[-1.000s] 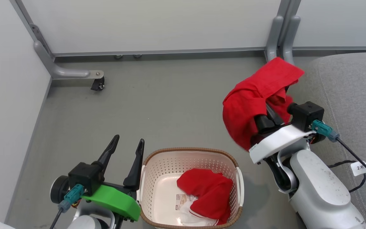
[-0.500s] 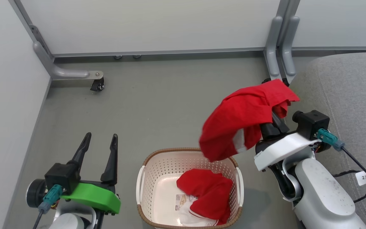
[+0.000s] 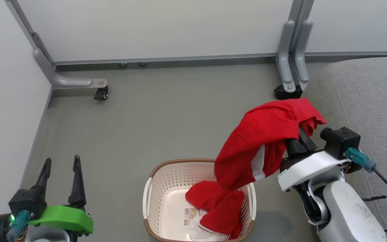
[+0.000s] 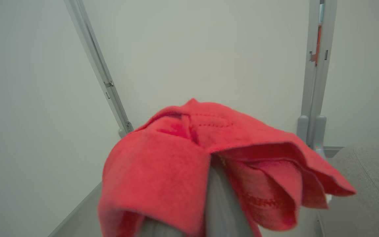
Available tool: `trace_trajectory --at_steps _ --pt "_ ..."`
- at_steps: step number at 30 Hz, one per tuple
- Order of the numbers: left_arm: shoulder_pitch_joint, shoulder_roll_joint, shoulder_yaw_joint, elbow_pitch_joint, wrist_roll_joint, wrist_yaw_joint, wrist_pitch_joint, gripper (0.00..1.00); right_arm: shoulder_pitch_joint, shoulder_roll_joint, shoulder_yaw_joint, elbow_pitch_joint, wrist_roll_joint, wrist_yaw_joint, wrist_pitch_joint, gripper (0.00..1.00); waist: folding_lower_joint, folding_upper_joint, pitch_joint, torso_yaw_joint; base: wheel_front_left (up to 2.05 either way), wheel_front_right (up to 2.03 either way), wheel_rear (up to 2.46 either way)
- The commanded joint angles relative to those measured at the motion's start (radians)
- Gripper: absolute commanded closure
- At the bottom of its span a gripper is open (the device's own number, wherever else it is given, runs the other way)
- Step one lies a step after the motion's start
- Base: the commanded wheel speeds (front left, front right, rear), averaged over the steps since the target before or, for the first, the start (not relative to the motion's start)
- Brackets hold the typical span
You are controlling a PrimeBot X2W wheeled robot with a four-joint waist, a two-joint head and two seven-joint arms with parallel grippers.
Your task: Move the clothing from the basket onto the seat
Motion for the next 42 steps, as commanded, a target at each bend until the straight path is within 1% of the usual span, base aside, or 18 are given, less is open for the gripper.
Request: trace_trajectory --at_steps 1,2,11,19,23,30,37,42 --pt "0.022 0.002 0.012 -0.001 0.01 -0.001 -0.004 0.0 0.02 0.001 -0.012 -0.019 -0.015 -0.001 0.009 1.0 0.0 0.0 -0.002 -0.002 0.0 0.0 0.0" --pt "0.03 0.001 0.016 0.003 0.016 -0.001 -0.004 0.0 0.029 0.003 -0.018 -0.029 -0.02 -0.001 0.016 1.0 0.0 0.0 -0.003 -0.004 0.0 0.0 0.0" --pt "0.061 -0.037 0.067 0.024 0.051 -0.05 -0.004 0.0 0.091 0.019 -0.069 -0.122 -0.056 -0.001 0.079 1.0 0.0 0.0 0.001 -0.024 0.0 0.0 0.0" --pt "0.061 -0.071 0.098 0.038 0.088 -0.086 -0.005 0.0 0.113 0.028 -0.09 -0.164 -0.069 -0.001 0.105 1.0 0.0 0.0 0.012 -0.074 0.0 0.0 0.0" --pt "0.059 -0.082 0.104 0.034 0.104 -0.098 -0.004 0.0 0.112 0.031 -0.098 -0.175 -0.073 -0.001 0.111 1.0 0.0 0.0 0.028 -0.116 0.0 0.0 0.0" --pt "0.024 -0.098 0.111 0.028 0.133 -0.125 -0.004 0.0 0.101 0.036 -0.129 -0.184 -0.082 -0.001 0.108 1.0 0.0 0.0 0.07 -0.229 0.0 0.0 0.0" --pt "-0.007 -0.094 0.116 0.014 0.16 -0.141 -0.003 0.0 0.091 0.042 -0.172 -0.165 -0.088 -0.001 0.099 1.0 0.0 0.0 0.117 -0.342 0.0 0.0 0.0" --pt "-0.028 -0.089 0.116 0.004 0.168 -0.149 -0.004 0.0 0.073 0.035 -0.228 -0.134 -0.091 -0.001 0.084 1.0 0.0 0.0 0.144 -0.401 0.0 0.0 0.0"
